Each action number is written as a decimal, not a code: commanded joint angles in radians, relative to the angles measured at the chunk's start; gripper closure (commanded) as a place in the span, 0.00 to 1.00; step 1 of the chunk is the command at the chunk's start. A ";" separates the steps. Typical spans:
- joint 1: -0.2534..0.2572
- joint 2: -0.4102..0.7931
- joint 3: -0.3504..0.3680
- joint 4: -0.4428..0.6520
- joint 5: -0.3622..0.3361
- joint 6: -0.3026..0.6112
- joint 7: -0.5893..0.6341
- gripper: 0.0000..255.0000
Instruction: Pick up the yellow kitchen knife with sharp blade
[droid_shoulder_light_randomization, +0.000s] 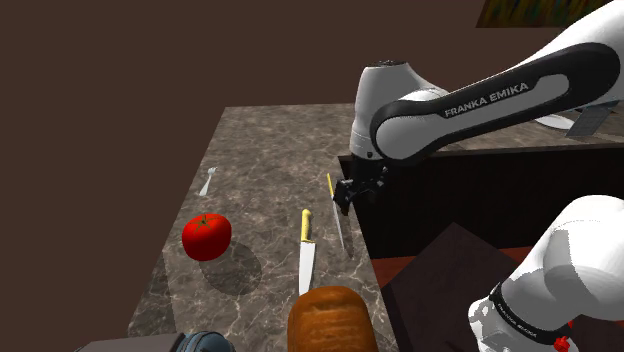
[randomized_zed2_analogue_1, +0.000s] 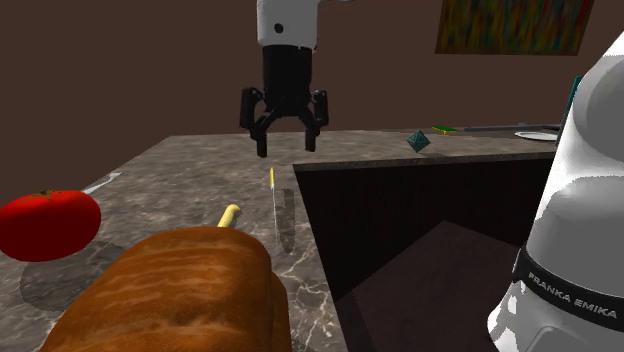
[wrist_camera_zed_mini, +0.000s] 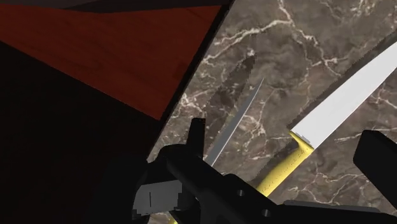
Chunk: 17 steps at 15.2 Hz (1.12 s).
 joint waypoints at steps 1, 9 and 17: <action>-0.005 0.077 0.032 0.021 -0.015 0.074 0.047 0.00; -0.021 0.417 0.126 0.165 -0.220 0.303 0.322 0.00; 0.030 0.629 0.089 0.276 -0.412 0.400 0.512 0.00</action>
